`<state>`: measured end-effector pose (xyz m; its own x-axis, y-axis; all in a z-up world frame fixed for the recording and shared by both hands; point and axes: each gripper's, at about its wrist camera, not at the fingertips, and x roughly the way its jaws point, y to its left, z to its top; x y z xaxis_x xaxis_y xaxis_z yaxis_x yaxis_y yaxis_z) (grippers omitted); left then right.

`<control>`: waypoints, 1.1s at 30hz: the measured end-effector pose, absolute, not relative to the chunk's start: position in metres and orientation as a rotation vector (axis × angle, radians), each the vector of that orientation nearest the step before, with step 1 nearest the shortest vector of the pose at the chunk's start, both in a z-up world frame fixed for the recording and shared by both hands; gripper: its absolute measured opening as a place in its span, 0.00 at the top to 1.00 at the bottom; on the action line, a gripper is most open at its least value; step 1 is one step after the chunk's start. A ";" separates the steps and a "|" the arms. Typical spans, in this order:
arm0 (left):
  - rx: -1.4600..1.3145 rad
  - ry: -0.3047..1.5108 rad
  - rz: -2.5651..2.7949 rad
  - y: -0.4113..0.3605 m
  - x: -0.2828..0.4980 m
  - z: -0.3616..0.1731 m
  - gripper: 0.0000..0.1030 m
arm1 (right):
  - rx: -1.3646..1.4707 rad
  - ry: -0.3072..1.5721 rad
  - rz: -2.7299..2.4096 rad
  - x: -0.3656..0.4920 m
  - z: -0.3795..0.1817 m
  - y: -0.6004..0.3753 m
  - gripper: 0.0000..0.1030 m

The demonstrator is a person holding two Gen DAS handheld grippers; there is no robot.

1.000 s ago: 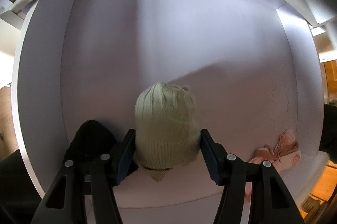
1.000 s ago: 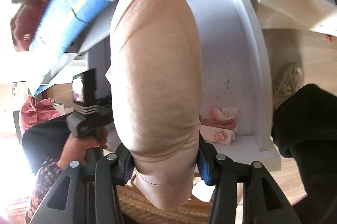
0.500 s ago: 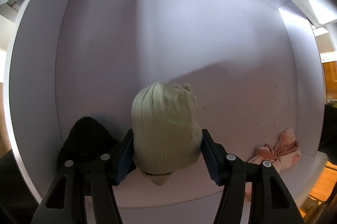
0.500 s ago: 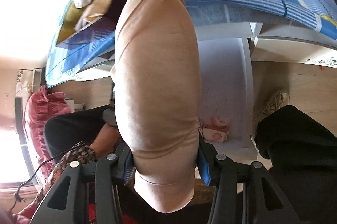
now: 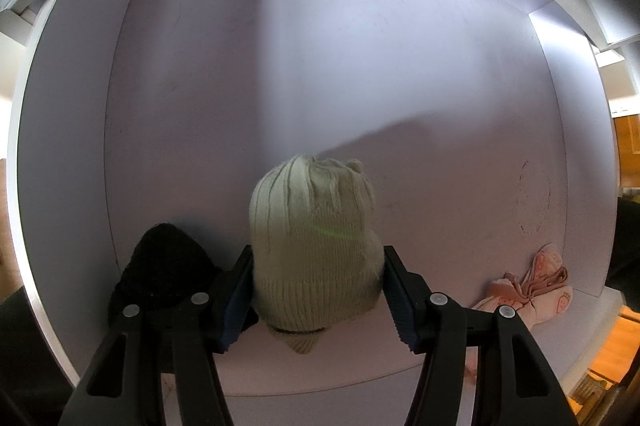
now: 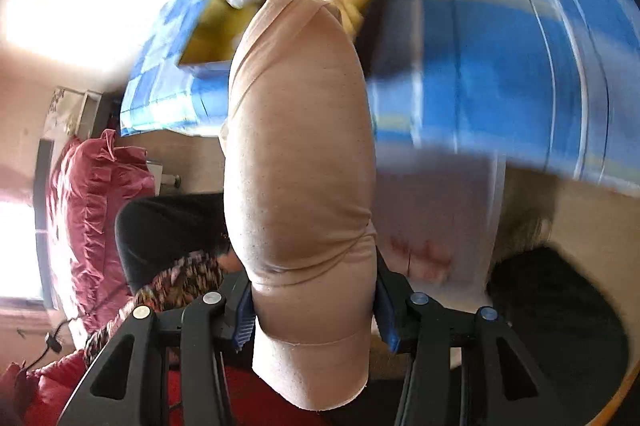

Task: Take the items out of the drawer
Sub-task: 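Carry the pink rolled cloth into the red box and open the right gripper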

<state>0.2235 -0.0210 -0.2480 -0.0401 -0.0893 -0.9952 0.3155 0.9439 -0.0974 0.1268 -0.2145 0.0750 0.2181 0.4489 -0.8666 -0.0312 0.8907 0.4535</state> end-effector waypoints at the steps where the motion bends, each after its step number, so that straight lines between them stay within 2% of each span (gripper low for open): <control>1: 0.179 1.581 -0.329 -0.021 0.224 -0.248 0.41 | 0.314 1.290 0.339 0.143 0.086 -0.207 0.53; 8: 0.175 1.588 -0.334 -0.023 0.227 -0.247 0.41 | -0.121 1.220 0.308 0.234 0.112 -0.145 0.53; 15: 0.184 1.591 -0.343 -0.019 0.229 -0.257 0.41 | -0.619 1.182 0.319 0.286 0.087 -0.071 0.53; 21: 0.186 1.594 -0.343 -0.031 0.227 -0.245 0.41 | -0.887 1.157 0.285 0.316 0.053 -0.037 0.51; 27: 0.192 1.595 -0.349 -0.032 0.223 -0.238 0.41 | -0.831 1.156 0.302 0.323 0.049 -0.040 0.47; 33: 0.200 1.590 -0.347 -0.036 0.219 -0.235 0.41 | -0.557 1.116 0.327 0.310 0.096 -0.073 0.45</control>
<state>0.2190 -0.0362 -0.2345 -0.0532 -0.0845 -0.9950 0.3376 0.9362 -0.0976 0.3100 -0.0732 0.0960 0.4121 -0.0263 -0.9107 -0.5139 0.8187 -0.2562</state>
